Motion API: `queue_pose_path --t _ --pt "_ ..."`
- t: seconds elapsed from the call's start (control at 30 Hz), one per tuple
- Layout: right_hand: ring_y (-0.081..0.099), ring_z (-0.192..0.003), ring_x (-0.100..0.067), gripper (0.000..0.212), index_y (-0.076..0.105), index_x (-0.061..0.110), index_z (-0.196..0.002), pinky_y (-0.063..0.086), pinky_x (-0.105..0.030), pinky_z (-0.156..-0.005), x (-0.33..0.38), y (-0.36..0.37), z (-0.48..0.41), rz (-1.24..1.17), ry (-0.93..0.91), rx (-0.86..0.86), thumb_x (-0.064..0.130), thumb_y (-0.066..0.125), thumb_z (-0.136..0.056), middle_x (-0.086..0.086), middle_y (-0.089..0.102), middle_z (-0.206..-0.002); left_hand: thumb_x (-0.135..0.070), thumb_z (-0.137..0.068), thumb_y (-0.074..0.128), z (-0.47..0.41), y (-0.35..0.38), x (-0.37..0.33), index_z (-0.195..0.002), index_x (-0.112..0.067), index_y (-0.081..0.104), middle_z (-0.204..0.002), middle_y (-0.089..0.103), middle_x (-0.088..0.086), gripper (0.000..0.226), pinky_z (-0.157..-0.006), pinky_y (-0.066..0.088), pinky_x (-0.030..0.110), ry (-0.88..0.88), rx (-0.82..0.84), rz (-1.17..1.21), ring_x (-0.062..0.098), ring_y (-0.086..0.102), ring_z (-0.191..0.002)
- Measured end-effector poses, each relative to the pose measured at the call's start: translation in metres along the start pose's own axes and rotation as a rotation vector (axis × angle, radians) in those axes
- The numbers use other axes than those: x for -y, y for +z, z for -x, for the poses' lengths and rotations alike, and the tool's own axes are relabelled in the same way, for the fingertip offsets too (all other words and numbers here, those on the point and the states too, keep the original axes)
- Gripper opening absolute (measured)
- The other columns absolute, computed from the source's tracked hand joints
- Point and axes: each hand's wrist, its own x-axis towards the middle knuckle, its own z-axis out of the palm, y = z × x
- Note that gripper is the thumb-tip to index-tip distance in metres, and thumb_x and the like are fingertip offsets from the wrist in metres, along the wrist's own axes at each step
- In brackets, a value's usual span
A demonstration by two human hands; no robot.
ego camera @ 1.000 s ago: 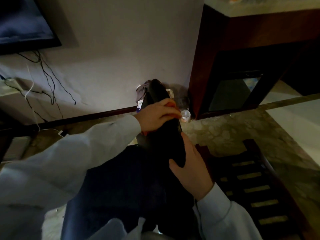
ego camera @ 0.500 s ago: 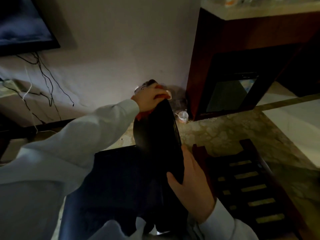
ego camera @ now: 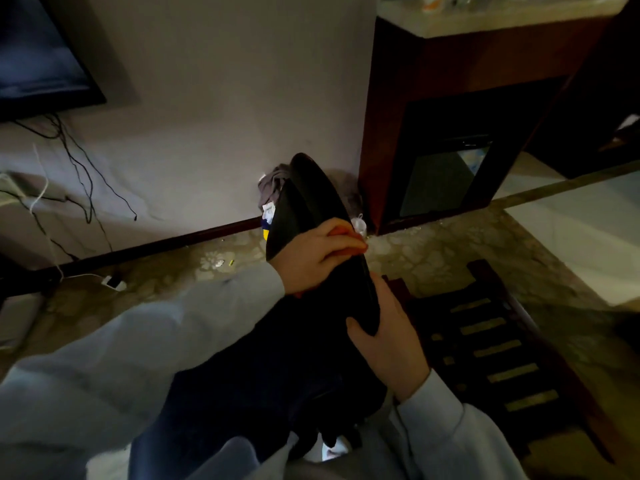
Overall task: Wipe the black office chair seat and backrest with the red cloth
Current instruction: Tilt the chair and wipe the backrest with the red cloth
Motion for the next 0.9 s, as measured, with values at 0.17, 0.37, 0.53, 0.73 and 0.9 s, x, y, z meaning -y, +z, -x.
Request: queue_pose_path --t 0.17,0.37,0.53,0.73,0.9 --pt "0.052 -0.11 -0.007 0.056 0.039 0.023 -0.134 0.042 -0.015 -0.083 0.01 0.0 0.011 -0.014 0.029 -0.043 0.015 0.062 -0.084 0.01 0.054 -0.115 -0.014 -0.094 0.047 0.023 0.004 -0.007 -0.119 -0.023 0.061 -0.119 0.045 -0.003 0.03 -0.102 0.028 0.005 -0.022 -0.035 0.24 0.008 0.045 -0.115" --pt "0.029 -0.132 -0.002 0.078 0.01 0.025 -0.149 0.028 -0.015 -0.098 0.023 0.005 0.036 0.034 0.114 0.018 0.019 0.06 -0.089 0.01 0.029 -0.148 -0.01 -0.095 0.046 -0.01 -0.01 0.012 -0.12 -0.014 0.061 -0.125 0.045 0.012 0.029 -0.096 0.022 0.005 -0.286 -0.347 0.223 0.019 0.047 -0.116" --pt "0.031 -0.137 -0.016 0.078 0.005 0.026 -0.149 0.035 -0.025 -0.101 0.03 0.005 0.04 0.054 0.166 0.005 0.018 0.057 -0.091 0.005 0.024 -0.153 -0.013 -0.096 0.045 -0.04 -0.013 0.018 -0.121 -0.01 0.06 -0.129 0.044 0.016 0.029 -0.095 0.028 0.013 -0.291 -0.322 0.107 0.027 0.051 -0.114" --pt "0.029 -0.139 -0.015 0.078 0.009 0.024 -0.149 0.03 -0.021 -0.103 0.02 0.008 0.036 0.043 0.169 -0.015 0.018 0.059 -0.09 0.003 0.025 -0.153 -0.013 -0.095 0.049 -0.053 0.005 0.021 -0.113 -0.009 0.065 -0.125 0.051 0.016 0.025 -0.099 0.035 0.034 -0.244 -0.176 -0.094 0.035 0.052 -0.11" --pt "0.028 -0.139 -0.014 0.079 0.007 0.023 -0.149 0.026 -0.013 -0.099 0.012 0.008 0.037 -0.025 0.105 0.035 0.016 0.059 -0.09 0.004 0.022 -0.153 -0.013 -0.095 0.048 -0.04 0.009 0.02 -0.113 -0.013 0.065 -0.126 0.05 0.011 0.024 -0.102 0.036 0.035 -0.232 -0.194 -0.068 0.03 0.052 -0.113"
